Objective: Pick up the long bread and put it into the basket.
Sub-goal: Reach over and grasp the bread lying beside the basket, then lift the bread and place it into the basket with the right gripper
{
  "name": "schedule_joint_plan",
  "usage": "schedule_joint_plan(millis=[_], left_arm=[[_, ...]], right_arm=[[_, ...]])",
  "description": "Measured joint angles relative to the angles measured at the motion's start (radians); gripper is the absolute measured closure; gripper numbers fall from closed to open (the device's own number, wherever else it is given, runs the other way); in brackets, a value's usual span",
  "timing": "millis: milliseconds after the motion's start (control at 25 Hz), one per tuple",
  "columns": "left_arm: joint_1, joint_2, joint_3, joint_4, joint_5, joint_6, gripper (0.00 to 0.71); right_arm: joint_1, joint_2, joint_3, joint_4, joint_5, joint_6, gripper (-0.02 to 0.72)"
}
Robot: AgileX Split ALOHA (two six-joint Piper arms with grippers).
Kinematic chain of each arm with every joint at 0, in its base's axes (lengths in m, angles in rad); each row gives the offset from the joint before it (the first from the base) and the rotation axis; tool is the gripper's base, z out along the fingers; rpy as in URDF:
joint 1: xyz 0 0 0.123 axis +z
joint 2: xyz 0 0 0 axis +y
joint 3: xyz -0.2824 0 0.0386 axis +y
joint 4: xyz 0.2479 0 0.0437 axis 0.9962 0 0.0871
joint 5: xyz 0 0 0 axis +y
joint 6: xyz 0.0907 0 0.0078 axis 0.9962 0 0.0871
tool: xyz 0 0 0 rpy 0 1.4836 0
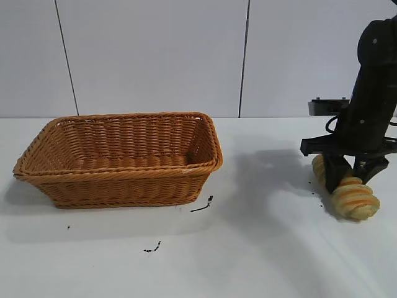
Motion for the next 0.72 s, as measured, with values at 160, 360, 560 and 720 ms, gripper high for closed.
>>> schedule_joint_plan(millis=[160,360,560,720], left_arm=[[0.000,0.000,0.000,0.000,0.000,0.000,0.017],[0.000,0.000,0.000,0.000,0.000,0.000,0.017],[0.000,0.000,0.000,0.000,0.000,0.000,0.017],[0.000,-0.001,0.000,0.000,0.000,-0.001,0.017]], right_arm=[[0.001,-0.078,-0.093,0.000,0.112,-0.005,0.573],[0.001,-0.105,-0.249,0.000,0.249,-0.037,0.575],[0.005,-0.095,-0.382,0.011,0.282,-0.077,0.593],[0.043,-0.040,-0.529,0.031,0.327,-0.148,0.594]])
